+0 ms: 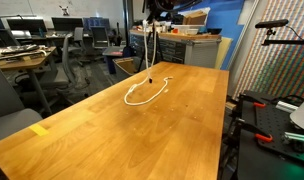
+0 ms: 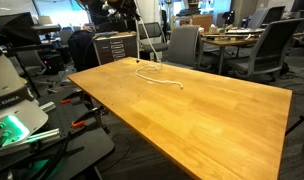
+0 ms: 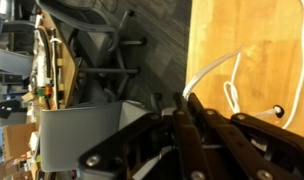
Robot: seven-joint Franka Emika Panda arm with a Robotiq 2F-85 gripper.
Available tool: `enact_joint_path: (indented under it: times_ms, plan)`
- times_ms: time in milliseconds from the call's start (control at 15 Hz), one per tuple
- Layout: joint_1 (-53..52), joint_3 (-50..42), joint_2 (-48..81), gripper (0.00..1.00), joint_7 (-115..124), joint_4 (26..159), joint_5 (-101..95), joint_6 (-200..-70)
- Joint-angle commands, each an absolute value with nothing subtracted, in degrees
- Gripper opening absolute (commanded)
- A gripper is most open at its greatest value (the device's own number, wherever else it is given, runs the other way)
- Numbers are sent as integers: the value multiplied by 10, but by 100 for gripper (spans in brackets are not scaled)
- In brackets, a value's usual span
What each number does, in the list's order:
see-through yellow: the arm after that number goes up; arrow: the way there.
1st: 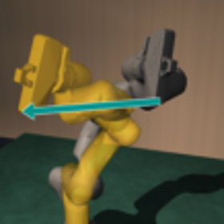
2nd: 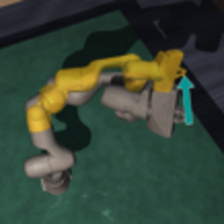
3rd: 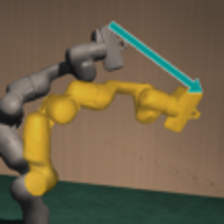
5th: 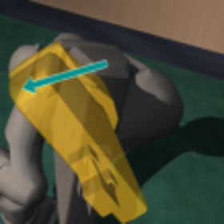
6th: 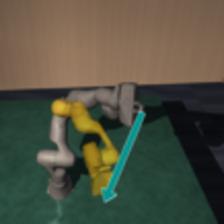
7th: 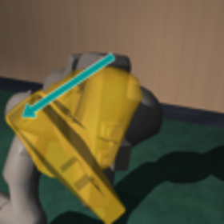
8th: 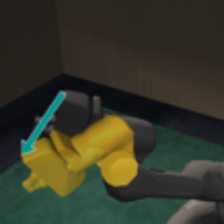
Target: Tie a knot with the white rope
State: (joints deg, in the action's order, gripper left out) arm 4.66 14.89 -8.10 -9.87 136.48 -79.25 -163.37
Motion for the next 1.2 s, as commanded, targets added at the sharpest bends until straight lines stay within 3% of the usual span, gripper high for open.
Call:
enact_joint_path:
  times_ms: [0,133,200,667,933,1000,1133]
  plan:
    - [0,103,-58,34,-108,1387,-714,-1638]
    - [13,117,-47,36,-155,1415,-630,-1640]
    - [12,117,-39,43,-184,1431,-589,-1632]
    - [32,115,61,96,-299,1539,-383,-1643]
    - [88,175,139,100,-437,1581,-210,-1733]
    - [26,118,106,100,-397,1575,-258,-1696]
    - [52,145,136,100,-428,1579,-214,-1716]
